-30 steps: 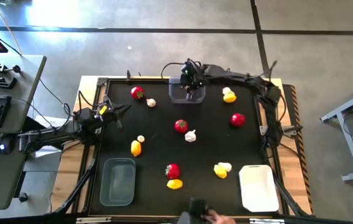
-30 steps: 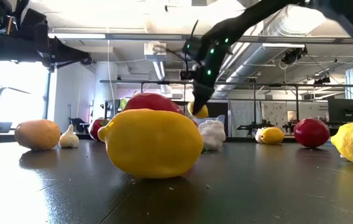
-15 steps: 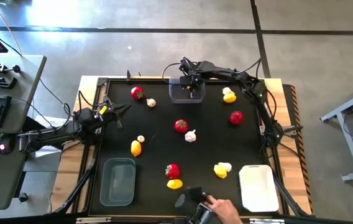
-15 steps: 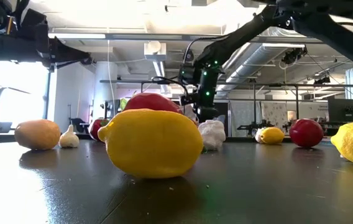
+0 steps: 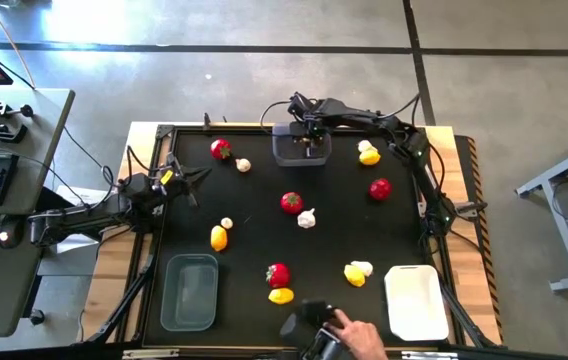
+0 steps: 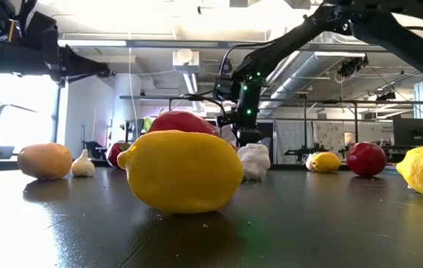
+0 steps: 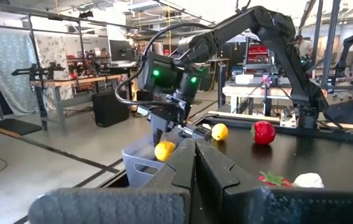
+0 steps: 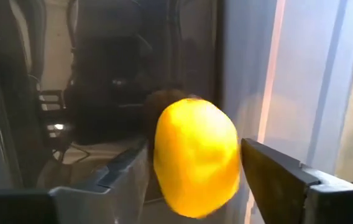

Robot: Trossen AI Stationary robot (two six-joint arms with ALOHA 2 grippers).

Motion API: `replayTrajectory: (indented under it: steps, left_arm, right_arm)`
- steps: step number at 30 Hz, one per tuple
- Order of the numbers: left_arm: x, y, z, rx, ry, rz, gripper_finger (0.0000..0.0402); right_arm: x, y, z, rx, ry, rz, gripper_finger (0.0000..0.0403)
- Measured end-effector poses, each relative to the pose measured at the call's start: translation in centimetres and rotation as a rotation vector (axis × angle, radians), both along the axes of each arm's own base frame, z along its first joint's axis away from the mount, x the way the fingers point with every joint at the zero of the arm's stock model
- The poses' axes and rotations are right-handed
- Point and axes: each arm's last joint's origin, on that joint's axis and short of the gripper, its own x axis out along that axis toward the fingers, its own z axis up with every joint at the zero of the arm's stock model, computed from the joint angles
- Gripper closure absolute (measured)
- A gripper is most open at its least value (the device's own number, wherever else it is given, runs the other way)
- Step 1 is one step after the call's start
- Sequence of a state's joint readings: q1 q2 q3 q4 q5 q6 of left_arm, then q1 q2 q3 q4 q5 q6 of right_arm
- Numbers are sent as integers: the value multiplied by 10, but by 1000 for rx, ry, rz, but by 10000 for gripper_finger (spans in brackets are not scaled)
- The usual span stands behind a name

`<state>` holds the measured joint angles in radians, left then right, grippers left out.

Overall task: Sort produce into baskets
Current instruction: Put the middle right lemon into the transparent bin, then put the top left garlic into the white bin

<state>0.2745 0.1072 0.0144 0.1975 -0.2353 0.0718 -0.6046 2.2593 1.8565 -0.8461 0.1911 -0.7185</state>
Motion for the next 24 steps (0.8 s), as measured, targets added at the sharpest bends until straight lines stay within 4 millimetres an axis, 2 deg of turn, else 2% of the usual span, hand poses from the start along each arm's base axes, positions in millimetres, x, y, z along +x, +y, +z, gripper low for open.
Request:
replayTrajectory:
  steps: [6, 12, 15, 17, 22, 24]
  left_arm:
    - [2, 1, -2, -24, 16, -2, 401]
    - [5, 1, -6, -54, 42, -3, 401]
    - [6, 2, -7, -63, 59, -3, 401]
    - [7, 2, -8, -70, 68, -2, 401]
    - [8, 3, -11, -79, 93, 7, 401]
    - [9, 3, -12, -82, 103, 10, 401]
  right_arm:
    - [4, 8, 6, -22, 39, 13, 146]
    - [14, 16, 40, -84, -22, 11, 171]
    - [13, 21, 60, -64, -113, -3, 212]
    - [13, 25, 70, 1, -197, -7, 253]
    - [15, 37, 74, 86, -344, 3, 380]
    - [19, 47, 71, 88, -406, 4, 391]
